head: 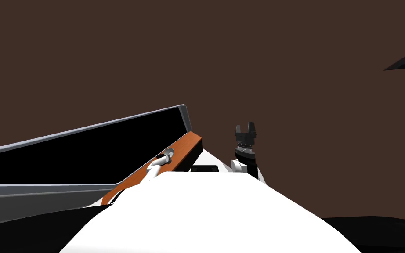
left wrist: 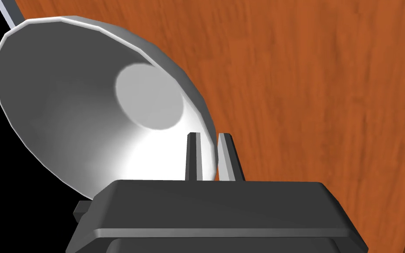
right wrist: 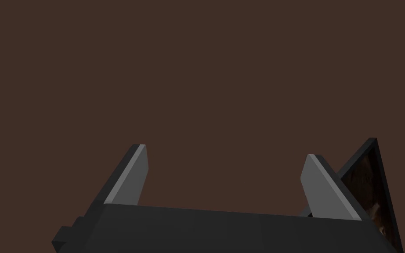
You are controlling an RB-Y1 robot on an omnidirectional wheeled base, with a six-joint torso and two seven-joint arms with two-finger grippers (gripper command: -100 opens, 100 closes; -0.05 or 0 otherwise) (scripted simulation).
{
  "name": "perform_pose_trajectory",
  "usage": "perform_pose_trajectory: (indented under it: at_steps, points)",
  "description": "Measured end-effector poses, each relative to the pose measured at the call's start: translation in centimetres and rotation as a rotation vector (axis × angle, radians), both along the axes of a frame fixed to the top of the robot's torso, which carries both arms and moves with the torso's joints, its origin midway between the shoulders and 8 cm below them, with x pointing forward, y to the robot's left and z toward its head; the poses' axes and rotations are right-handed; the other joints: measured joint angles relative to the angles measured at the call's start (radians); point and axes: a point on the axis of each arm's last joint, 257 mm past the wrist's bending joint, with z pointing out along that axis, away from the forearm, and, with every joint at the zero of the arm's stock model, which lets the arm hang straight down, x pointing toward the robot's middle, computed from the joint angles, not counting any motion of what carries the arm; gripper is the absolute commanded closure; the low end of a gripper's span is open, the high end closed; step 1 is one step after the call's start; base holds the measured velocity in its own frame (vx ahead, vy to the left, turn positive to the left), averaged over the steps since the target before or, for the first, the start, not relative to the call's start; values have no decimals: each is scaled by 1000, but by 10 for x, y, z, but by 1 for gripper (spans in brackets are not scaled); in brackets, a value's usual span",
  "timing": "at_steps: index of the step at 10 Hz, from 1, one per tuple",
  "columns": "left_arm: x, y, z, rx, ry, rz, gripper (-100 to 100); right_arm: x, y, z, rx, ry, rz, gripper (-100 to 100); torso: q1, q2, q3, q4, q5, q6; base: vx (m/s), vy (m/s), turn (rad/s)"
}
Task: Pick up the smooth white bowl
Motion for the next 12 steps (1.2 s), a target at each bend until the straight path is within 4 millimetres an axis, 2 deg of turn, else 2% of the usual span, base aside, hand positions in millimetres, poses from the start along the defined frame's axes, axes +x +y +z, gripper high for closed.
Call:
perform_pose_trajectory:
  at_steps: [3,5,9,11,12]
  points:
    - [8,-6,8,7,-15,-24,100,0,0,0,0,0,0,0,0,1,0,0,0,0,35,2,121]
    - [0,-13,4,5,3,-35,100,0,0,0,0,0,0,0,0,0,0,-1,0,-1,26,1,34]
    - [8,-17,18,22,-16,-56,100,0,0,0,0,0,0,0,0,0,0,-1,0,1,31,3,82]
    - [3,-22,21,26,-10,-63,100,0,0,0,0,0,0,0,0,0,-1,-1,0,0,20,-4,57]
    - [3,-22,22,27,-11,-64,0,0,0,0,0,0,0,0,0,1,-1,-2,0,0,0,0,0]
